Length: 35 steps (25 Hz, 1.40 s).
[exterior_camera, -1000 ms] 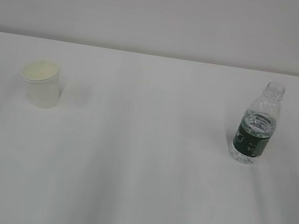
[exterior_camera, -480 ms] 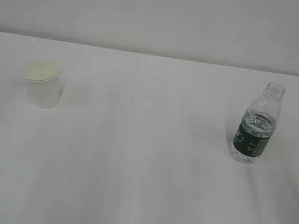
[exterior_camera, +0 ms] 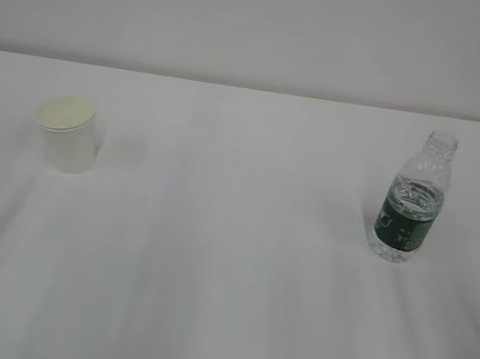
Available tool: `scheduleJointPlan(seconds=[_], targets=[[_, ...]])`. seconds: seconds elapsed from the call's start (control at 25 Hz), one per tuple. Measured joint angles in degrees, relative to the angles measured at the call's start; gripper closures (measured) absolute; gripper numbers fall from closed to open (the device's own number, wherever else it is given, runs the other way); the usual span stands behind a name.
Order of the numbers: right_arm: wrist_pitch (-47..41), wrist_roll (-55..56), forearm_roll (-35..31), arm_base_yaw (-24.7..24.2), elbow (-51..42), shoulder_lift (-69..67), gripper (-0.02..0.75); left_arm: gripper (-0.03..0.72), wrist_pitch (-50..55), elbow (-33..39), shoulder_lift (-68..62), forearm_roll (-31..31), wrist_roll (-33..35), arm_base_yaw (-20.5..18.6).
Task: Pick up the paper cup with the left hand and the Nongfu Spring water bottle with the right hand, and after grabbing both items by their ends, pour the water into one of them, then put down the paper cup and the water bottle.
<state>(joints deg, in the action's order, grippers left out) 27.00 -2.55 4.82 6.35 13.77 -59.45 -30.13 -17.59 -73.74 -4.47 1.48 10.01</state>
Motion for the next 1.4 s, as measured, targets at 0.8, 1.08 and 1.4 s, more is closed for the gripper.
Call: scheduleJointPlan(seconds=[0.8,1.08,1.4], targets=[[23.0,1.5,5.7,0.0,-10.9,-13.3,0.148,0.113,-30.3,17.1,-2.7,8.1,-2.4,3.0],[34.0,1.6,7.2,0.0,-13.9,-18.0,0.148,0.118,-30.5,17.1,-2.7,9.9,-2.8,3.0],[37.9,1.6,7.2,0.0,-13.9,-24.9,0.148,0.118,-31.2,17.1,-2.7,10.6,-2.9,3.0]])
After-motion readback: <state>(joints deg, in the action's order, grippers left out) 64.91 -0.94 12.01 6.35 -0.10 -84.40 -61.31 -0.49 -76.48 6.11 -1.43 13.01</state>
